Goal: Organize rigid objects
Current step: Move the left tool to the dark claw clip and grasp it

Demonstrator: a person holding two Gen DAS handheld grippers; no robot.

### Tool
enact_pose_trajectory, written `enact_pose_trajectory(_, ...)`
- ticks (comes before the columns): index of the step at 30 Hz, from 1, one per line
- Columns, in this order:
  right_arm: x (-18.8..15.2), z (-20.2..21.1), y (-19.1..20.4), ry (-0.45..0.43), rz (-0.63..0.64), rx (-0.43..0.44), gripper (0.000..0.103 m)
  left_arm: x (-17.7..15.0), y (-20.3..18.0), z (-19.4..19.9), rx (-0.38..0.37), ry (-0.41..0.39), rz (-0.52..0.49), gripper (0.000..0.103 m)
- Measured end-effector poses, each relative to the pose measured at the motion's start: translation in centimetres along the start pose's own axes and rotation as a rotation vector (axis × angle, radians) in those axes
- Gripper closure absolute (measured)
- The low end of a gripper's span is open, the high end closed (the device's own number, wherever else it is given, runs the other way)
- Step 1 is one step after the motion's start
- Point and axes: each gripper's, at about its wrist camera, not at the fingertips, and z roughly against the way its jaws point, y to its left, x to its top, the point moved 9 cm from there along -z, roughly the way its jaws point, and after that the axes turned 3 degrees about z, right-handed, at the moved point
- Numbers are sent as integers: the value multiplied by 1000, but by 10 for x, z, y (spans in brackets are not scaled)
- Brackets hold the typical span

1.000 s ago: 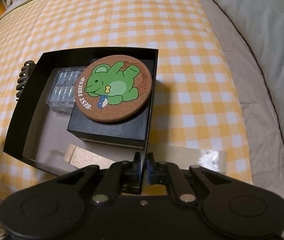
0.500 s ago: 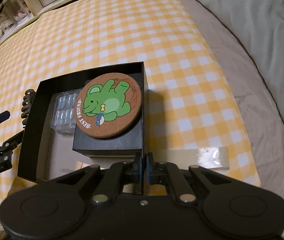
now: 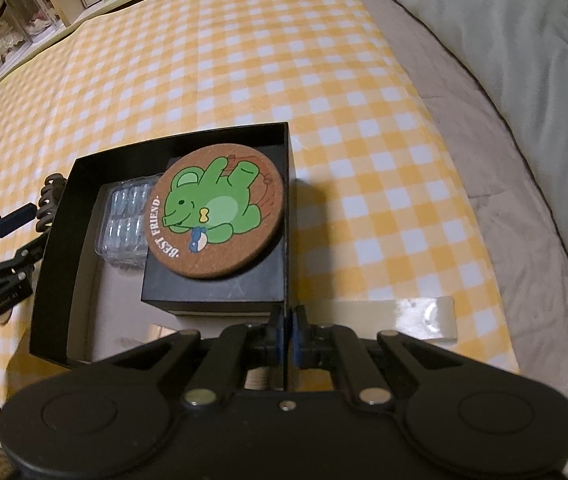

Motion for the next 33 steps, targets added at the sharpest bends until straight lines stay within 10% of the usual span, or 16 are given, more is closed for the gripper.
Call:
enact_pose_trajectory(15, -1, -2, 1, 11, 24, -7, 98, 1, 40, 8, 62, 52, 99, 44)
enact_pose_trajectory(29, 0, -3, 1, 11, 35, -10, 98, 1, 50, 2, 24, 103, 584, 46)
enact_pose_trajectory(31, 0, -3, 2, 11, 35, -10, 97, 3, 46, -1, 44, 106, 569, 51)
enact_pose_trajectory(33, 0, -3, 2, 13, 42, -13, 97, 4, 45, -3, 58, 100, 577, 77)
